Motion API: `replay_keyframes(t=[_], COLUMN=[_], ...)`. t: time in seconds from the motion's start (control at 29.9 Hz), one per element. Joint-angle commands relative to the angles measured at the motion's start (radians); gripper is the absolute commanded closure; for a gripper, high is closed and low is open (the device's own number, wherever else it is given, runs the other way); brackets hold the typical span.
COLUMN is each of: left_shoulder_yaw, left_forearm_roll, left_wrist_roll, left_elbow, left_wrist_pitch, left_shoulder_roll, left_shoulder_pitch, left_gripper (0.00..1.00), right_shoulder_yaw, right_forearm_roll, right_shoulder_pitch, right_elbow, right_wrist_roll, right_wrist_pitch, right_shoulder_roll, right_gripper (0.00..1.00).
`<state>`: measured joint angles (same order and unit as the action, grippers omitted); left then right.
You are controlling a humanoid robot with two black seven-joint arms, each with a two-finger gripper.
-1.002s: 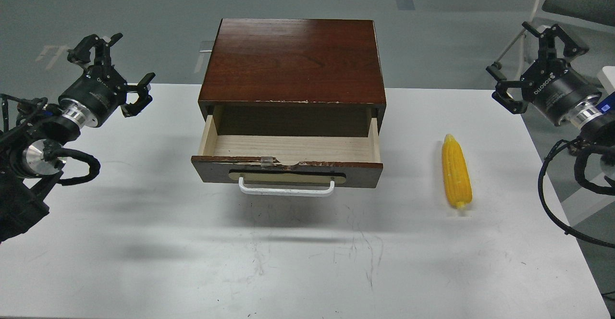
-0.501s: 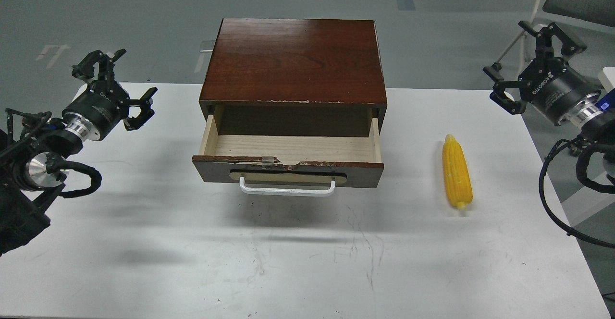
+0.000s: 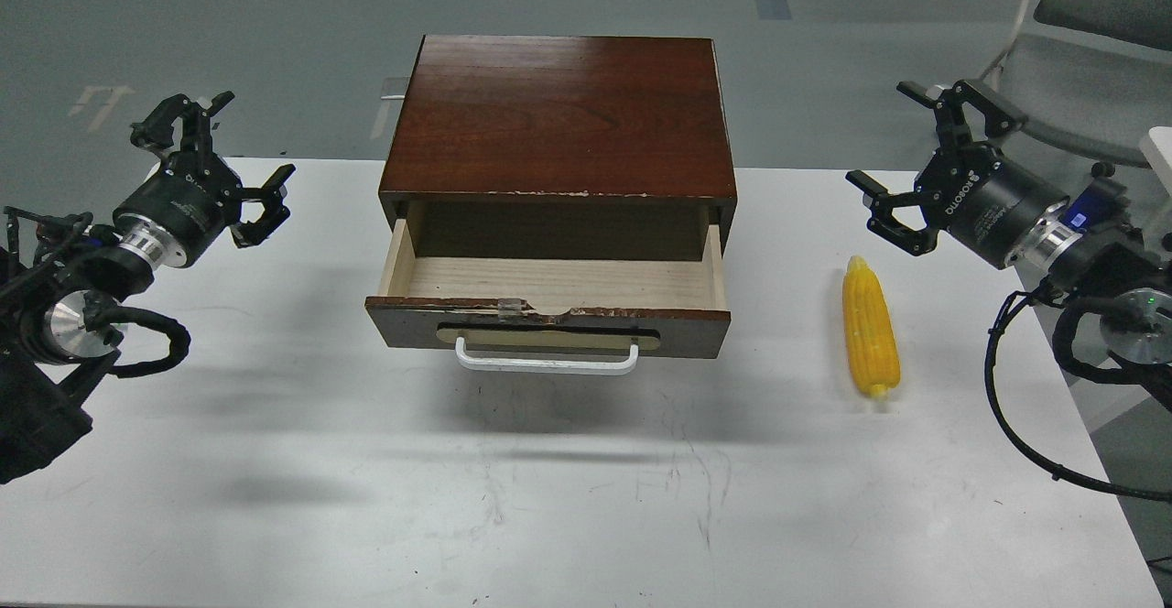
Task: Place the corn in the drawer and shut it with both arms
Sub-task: 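Move the right gripper toward the yellow corn cob beside the drawer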
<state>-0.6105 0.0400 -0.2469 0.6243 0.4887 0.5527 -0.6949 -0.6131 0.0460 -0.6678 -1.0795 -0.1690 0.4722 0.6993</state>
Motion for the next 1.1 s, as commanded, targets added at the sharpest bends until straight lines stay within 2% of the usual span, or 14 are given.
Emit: replay_keyframes(t=[0.0, 0.23, 0.33, 0.47, 0.73, 0.9, 0.97, 1.04, 1.07], left_shoulder_yaw=[0.003, 0.005, 0.005, 0.005, 0.005, 0.005, 0.005, 0.005, 0.005], left_forearm_roll=[0.0, 0.0, 0.0, 0.0, 0.0, 0.0, 0.0, 0.0, -0.003], left_wrist_roll=[0.0, 0.0, -0.003, -0.005, -0.008, -0.008, -0.008, -0.011, -0.012], left_elbow=[0.0, 0.0, 0.0, 0.0, 0.0, 0.0, 0.0, 0.0, 0.002], left_wrist_pitch=[0.0, 0.0, 0.0, 0.0, 0.0, 0.0, 0.0, 0.0, 0.0], left_shoulder_roll=[-0.001, -0.001, 0.004, 0.019, 0.015, 0.016, 0.018, 0.016, 0.016], left_shoulder_pitch=[0.0, -0.001, -0.003, 0.0, 0.003, 0.003, 0.003, 0.003, 0.003], left_gripper=[0.02, 0.02, 0.02, 0.02, 0.02, 0.02, 0.02, 0.02, 0.02], right_shoulder_yaw=[0.003, 0.11, 0.099, 0.096, 0.047, 0.071, 0.087, 0.127, 0.162], right_forearm_roll=[0.003, 0.043, 0.043, 0.043, 0.041, 0.061, 0.101, 0.236, 0.377], right_shoulder_pitch=[-0.015, -0.134, -0.144, -0.147, -0.145, -0.133, -0.131, -0.134, -0.136], right_elbow=[0.007, 0.114, 0.121, 0.128, 0.139, 0.107, 0.096, 0.069, 0.046], right_wrist_roll=[0.002, 0.003, 0.002, 0.002, -0.015, -0.017, -0.017, -0.02, -0.032], right_wrist_pitch=[-0.012, -0.153, -0.159, -0.178, -0.311, -0.31, -0.31, -0.3, -0.302], right_shoulder_roll=[-0.037, -0.202, -0.219, -0.208, -0.222, -0.167, -0.12, -0.074, -0.054], right_gripper=[0.0, 0.0, 0.0, 0.0, 0.0, 0.0, 0.0, 0.03, 0.04])
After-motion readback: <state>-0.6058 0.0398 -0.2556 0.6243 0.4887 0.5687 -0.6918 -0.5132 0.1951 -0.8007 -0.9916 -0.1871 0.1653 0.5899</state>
